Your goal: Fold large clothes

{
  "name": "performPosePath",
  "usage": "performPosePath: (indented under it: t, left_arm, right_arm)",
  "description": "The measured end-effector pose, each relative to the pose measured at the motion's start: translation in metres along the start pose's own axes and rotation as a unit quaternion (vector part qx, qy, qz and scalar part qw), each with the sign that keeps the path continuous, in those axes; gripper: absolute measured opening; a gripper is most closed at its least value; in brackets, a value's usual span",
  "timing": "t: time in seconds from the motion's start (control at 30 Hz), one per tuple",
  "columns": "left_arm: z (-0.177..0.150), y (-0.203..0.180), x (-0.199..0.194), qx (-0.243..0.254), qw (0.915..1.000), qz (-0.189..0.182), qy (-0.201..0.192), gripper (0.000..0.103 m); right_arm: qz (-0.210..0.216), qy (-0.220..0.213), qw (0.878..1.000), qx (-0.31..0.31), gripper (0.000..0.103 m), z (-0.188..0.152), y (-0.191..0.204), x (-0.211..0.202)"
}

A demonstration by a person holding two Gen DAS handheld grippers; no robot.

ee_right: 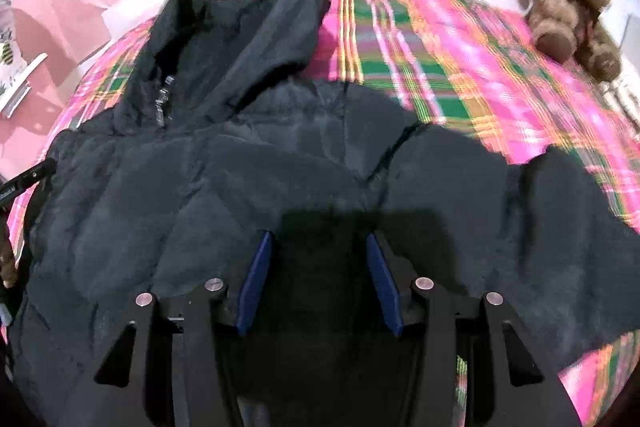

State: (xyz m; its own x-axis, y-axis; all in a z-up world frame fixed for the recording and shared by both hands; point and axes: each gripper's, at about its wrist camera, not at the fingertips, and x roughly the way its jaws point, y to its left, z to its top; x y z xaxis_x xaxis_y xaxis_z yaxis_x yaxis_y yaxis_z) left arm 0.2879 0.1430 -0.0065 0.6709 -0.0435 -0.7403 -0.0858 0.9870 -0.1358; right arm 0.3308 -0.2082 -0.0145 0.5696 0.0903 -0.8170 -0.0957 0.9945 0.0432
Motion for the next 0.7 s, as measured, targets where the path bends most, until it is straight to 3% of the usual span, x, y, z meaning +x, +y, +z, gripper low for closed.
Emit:
performPosePath:
  t: [0.1, 0.3, 0.47, 0.7]
  left_arm:
    - [-0.018, -0.014, -0.036, 0.019, 0.9997, -0.003, -0.014, 0.067]
    - [-0.063, -0.047, -0.110, 0.029, 0.9975, -0.049, -0.040, 0.068]
    - [-0.098, -0.071, -0.153, 0.032, 0.9950, -0.078, -0.053, 0.068]
    - [-0.131, -0.098, -0.184, 0.048, 0.9936, -0.085, -0.056, 0.068]
  right_arm:
    - [-0.007, -0.027, 1.000, -0.002, 0.049, -0.015, 0.001, -0.037]
    - [-0.024, -0.078, 0.996, 0.022, 0.049, -0.058, -0.006, -0.113]
    - [-0.022, -0.091, 0.995, 0.046, 0.051, -0.098, -0.015, -0.153]
    - [-0.024, -0.086, 0.994, 0.059, 0.051, -0.134, -0.027, -0.177]
